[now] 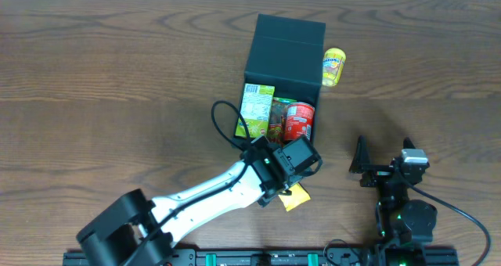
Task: Pack container
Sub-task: 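Reach the left gripper down to the yellow snack bar and grasp it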
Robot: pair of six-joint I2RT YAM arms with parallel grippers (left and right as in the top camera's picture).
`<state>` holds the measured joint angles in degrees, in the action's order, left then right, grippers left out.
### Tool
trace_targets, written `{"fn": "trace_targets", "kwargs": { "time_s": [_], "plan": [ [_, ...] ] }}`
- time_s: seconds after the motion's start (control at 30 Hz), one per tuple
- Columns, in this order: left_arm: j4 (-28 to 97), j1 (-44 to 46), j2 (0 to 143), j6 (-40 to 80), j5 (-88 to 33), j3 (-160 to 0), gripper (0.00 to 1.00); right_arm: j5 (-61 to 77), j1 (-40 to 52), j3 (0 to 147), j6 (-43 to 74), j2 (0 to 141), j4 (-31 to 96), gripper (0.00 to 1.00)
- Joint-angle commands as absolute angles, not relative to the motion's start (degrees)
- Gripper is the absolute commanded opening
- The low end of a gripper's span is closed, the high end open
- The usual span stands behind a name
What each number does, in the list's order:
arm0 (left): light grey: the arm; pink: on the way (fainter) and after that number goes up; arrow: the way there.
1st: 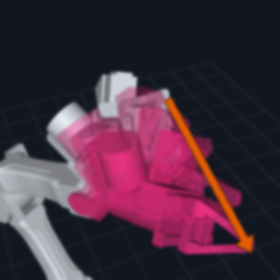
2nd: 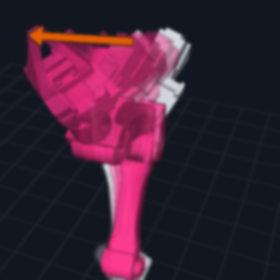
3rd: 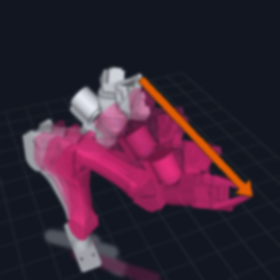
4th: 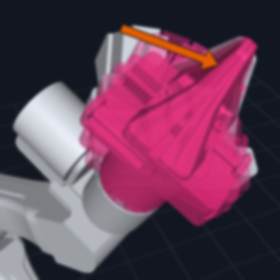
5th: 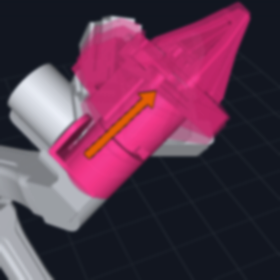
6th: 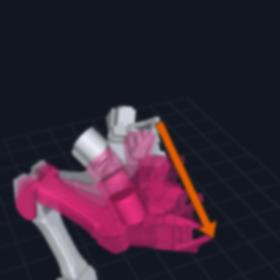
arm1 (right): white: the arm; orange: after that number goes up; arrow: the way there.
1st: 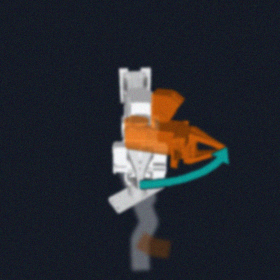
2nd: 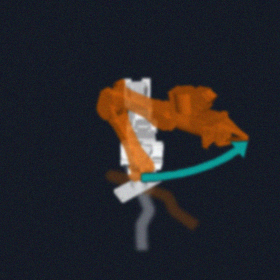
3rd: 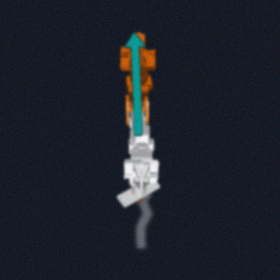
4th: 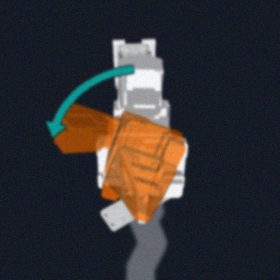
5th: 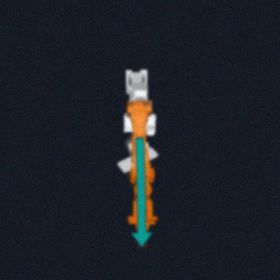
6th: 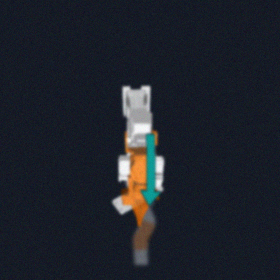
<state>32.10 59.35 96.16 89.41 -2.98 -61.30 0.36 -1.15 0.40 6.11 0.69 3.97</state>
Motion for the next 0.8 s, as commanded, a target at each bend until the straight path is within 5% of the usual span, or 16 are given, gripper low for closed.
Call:
{"fn": "trace_targets", "kwargs": {
  "time_s": [0.0, 0.77],
  "plan": [
    [30.8, 59.3, 99.3, 92.8, -1.2, -61.0, 0.96, 0.2, -0.3, 0.3, 6.8, 0.4, 4.3, 0.99],
    [26.9, 59.4, 108.0, 90.1, -2.5, -63.8, 0.96, 0.2, -0.3, 0.3, 6.8, 0.4, 4.3, 0.99]
  ]
}}
